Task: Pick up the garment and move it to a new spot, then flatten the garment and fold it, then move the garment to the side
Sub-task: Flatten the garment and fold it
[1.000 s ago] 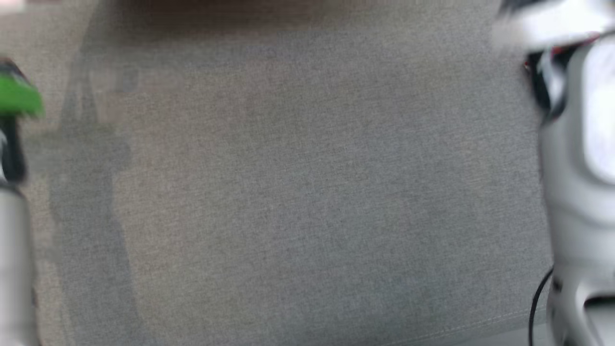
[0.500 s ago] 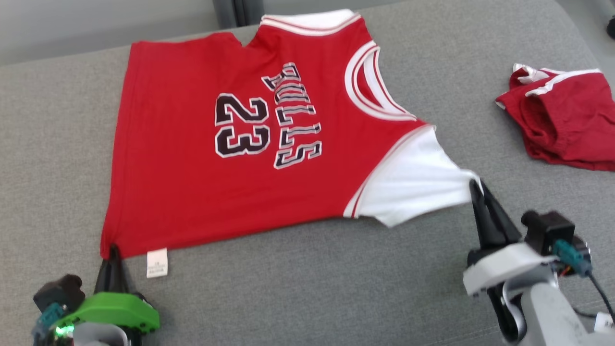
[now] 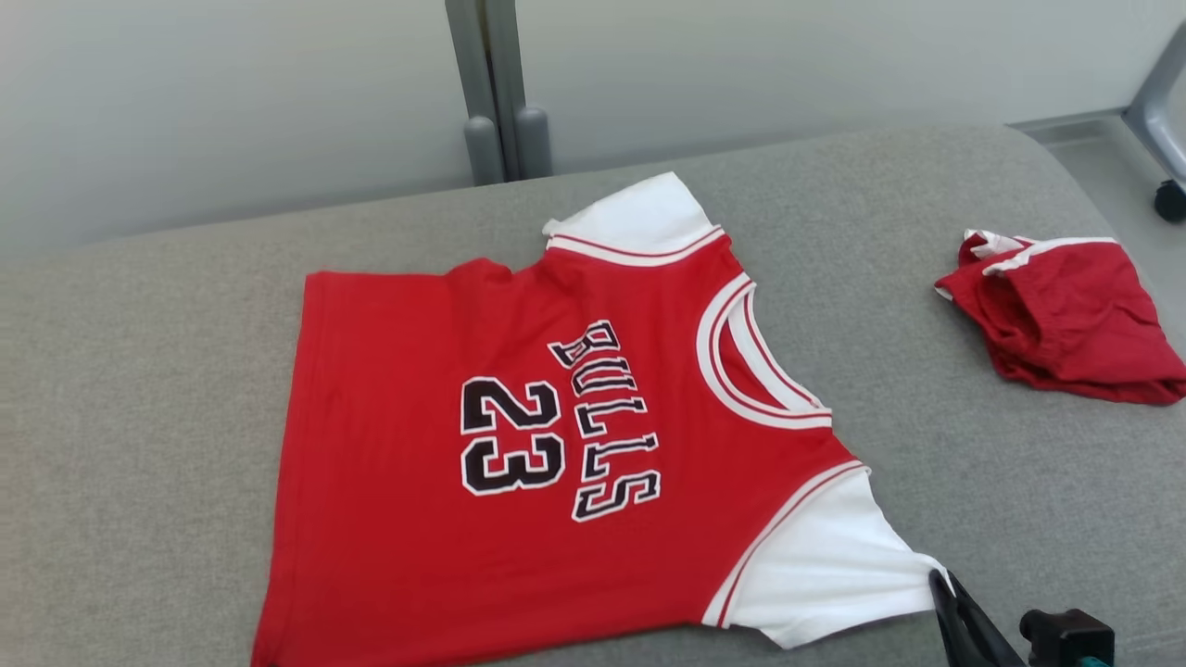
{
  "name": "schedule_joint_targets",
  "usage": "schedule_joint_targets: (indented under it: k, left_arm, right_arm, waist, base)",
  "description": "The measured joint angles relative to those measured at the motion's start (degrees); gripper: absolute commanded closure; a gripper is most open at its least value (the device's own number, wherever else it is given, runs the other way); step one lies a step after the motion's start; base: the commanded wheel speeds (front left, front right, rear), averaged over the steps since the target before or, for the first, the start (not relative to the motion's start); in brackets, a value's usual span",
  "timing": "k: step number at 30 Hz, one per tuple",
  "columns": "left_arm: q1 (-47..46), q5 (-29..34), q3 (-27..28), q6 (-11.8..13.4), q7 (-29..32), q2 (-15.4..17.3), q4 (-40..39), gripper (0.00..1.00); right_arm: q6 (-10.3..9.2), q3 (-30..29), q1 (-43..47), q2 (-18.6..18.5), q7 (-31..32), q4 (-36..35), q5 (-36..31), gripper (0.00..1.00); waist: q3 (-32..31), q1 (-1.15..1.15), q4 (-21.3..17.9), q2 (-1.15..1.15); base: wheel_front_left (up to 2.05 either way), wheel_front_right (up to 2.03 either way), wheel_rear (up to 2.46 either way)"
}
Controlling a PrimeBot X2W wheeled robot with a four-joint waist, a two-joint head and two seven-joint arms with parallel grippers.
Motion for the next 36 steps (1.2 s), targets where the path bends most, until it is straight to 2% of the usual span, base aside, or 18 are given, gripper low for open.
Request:
schedule_joint_targets:
  k: [7,14,20,25,33,34,35,36]
  left_arm:
    - [2.72,-1.16,-3.60,0.04,0.04,0.07,-7.22,1.00]
    - [-4.72,-1.30,-6.92,0.05,0.04,0.15,-13.07,1.00]
    - [-12.40,-0.79,-7.10,0.05,0.04,0.18,-10.79,1.00]
    - [-18.81,0.52,-7.95,0.05,0.04,0.18,-6.56,1.00]
    - [-25.66,1.81,-5.80,0.05,0.04,0.20,-3.22,1.00]
    - [-26.05,2.11,-5.59,0.05,0.03,0.20,-3.03,0.92]
    - [-26.25,2.42,-4.97,0.05,0.04,0.15,-3.00,0.17]
    - [-26.36,2.56,-4.12,0.05,0.03,0.16,-3.05,0.00]
  right_arm:
    - [-0.01,-1.12,0.92,-0.05,0.00,-3.21,1.43,1.00]
    - [-0.09,1.01,-7.73,-0.12,-0.01,-5.64,3.01,1.00]
    - [-0.09,1.96,-17.14,-0.11,-0.01,-2.72,3.66,1.00]
    - [-0.09,2.14,-24.33,-0.13,-0.02,1.09,1.63,1.00]
    - [-0.09,2.07,-31.48,-0.12,-0.01,4.69,0.36,1.00]
    - [-0.09,1.93,-31.92,-0.11,-0.01,5.01,0.26,1.00]
    - [-0.09,1.51,-32.24,-0.05,-0.01,5.20,0.09,0.63]
    - [-0.09,1.25,-32.53,-0.14,-0.01,5.30,-0.07,0.27]
  waist:
    - [-1.33,0.00,1.69,0.00]
    - [1.62,0.00,1.80,0.00]
    - [5.18,0.00,1.61,0.00]
    - [8.78,0.00,1.62,0.00]
    - [14.16,0.00,1.73,0.00]
    - [14.73,0.00,1.75,0.00]
    - [15.26,0.00,1.76,0.00]
    - [15.70,0.00,1.77,0.00]
  base:
    - [0.00,0.00,0.00]
    - [0.00,0.00,0.00]
    - [0.00,0.00,0.00]
    - [0.00,0.00,0.00]
    - [0.00,0.00,0.00]
    - [0.00,0.00,0.00]
    - [0.00,0.00,0.00]
    - [0.00,0.00,0.00]
